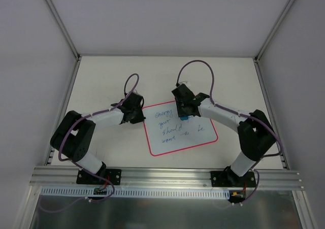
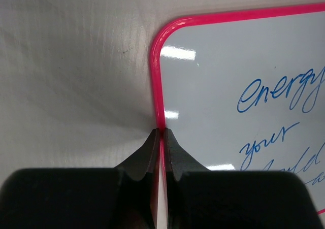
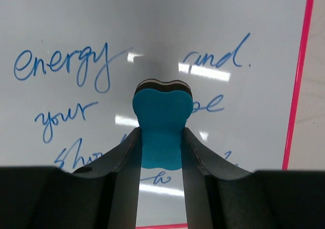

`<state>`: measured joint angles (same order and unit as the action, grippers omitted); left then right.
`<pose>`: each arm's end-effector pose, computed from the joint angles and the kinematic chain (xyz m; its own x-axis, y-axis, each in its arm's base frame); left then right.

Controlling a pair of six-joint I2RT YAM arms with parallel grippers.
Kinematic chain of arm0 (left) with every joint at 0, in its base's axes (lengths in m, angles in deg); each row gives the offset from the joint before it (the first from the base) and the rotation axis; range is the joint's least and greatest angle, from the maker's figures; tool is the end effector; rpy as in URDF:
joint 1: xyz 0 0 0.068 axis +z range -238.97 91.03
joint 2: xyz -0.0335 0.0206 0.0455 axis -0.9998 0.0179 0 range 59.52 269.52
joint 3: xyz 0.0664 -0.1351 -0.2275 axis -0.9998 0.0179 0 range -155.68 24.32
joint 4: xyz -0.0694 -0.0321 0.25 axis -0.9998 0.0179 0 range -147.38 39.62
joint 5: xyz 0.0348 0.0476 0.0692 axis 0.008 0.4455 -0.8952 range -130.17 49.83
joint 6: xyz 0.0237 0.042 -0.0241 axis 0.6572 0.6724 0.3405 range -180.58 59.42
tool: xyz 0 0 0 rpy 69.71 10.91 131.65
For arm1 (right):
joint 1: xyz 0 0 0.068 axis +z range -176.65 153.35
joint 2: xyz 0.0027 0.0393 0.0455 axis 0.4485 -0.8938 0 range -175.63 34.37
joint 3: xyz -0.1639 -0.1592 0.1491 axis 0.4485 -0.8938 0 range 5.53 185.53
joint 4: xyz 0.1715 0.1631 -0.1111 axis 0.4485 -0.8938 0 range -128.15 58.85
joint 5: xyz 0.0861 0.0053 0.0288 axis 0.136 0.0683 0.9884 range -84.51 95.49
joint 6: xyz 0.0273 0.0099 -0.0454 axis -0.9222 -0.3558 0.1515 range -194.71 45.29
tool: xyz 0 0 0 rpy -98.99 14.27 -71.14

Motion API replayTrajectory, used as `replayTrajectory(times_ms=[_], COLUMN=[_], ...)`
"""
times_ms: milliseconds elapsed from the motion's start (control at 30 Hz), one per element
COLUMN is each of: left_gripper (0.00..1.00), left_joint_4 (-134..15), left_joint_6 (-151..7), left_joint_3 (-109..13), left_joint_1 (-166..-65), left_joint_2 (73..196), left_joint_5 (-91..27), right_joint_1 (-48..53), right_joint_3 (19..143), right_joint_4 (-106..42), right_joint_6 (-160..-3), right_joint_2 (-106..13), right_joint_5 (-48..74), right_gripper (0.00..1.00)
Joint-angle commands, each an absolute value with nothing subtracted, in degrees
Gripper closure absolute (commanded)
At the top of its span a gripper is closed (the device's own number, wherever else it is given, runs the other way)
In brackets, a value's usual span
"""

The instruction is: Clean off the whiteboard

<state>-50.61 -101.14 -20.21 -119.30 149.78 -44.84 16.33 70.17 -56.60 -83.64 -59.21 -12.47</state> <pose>0.2619 -0.1499 0.1570 -0.8197 -0.2713 -0.5046 -0.0954 0.9331 -0.3467 0.2582 0.2258 0.2233 -0.6679 -0.4206 -0.6140 -0.4186 0.8944 -0.1573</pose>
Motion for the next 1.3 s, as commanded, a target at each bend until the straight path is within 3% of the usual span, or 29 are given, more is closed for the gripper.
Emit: replayTrajectory(times_ms=[0, 467, 833, 1267], left_gripper=[1.00, 1.00, 1.00, 1.00], left_joint_4=[-37.9, -38.5, -38.8, -38.8], left_joint_6=[-101.1, -102.2, -102.8, -103.6], left_joint_3=[-16.9, -18.0, -17.6, -16.1], left_joint_1=[-120.2, -120.3, -120.2, -120.1], left_joint_2=[154.5, 155.7, 156.1, 155.7], left_joint_5=[-45.8, -43.3, -43.2, -44.7], right_joint_1=[16.3, 21.4, 26.8, 7.8], right_joint_3=[77.2, 89.6, 92.8, 75.1], right_joint_4=[-55.9, -56.0, -56.5, -59.1], right_joint_6=[-81.1, -85.2, -90.1, -91.1], right_joint_2=[-66.2, -85.5, -89.7, -75.7], right_joint_5=[-13.1, -5.9, -0.8, -17.3], right_gripper=[0.85, 0.90, 0.92, 0.94])
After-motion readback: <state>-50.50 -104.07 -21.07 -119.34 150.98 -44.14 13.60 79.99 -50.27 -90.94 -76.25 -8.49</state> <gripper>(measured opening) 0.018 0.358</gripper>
